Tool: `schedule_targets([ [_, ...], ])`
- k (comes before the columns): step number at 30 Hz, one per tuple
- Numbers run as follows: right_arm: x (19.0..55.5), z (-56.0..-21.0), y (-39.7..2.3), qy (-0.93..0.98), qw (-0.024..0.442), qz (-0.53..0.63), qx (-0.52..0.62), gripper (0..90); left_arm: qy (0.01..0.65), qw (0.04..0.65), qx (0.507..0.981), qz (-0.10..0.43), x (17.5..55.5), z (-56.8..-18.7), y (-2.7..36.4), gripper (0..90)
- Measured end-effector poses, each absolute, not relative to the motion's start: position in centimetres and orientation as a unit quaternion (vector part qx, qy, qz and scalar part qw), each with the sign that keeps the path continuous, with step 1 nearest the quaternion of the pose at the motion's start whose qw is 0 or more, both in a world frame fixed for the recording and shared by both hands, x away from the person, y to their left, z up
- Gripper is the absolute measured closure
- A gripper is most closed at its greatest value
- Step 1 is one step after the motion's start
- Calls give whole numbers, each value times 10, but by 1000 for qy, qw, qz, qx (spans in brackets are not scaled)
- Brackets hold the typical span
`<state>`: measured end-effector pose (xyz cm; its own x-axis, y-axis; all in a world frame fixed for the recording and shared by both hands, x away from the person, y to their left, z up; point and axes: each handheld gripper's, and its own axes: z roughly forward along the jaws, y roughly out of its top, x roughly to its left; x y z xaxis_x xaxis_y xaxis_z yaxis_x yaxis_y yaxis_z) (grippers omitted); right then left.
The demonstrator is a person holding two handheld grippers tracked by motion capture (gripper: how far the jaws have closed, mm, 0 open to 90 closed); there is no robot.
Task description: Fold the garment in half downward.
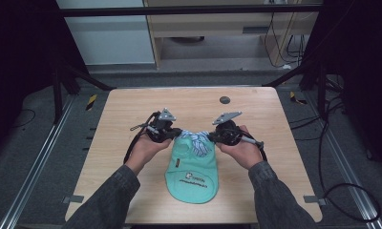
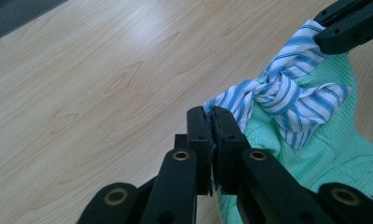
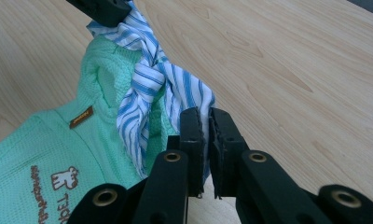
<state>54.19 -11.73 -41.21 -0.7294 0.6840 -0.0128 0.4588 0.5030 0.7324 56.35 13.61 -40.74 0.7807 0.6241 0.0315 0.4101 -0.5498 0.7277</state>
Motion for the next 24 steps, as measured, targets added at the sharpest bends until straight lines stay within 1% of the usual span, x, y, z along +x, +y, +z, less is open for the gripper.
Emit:
schedule_targets([
  [24, 547, -406, -110, 858, 151, 365, 329, 845, 305, 376, 863, 146, 565, -404, 145, 871],
])
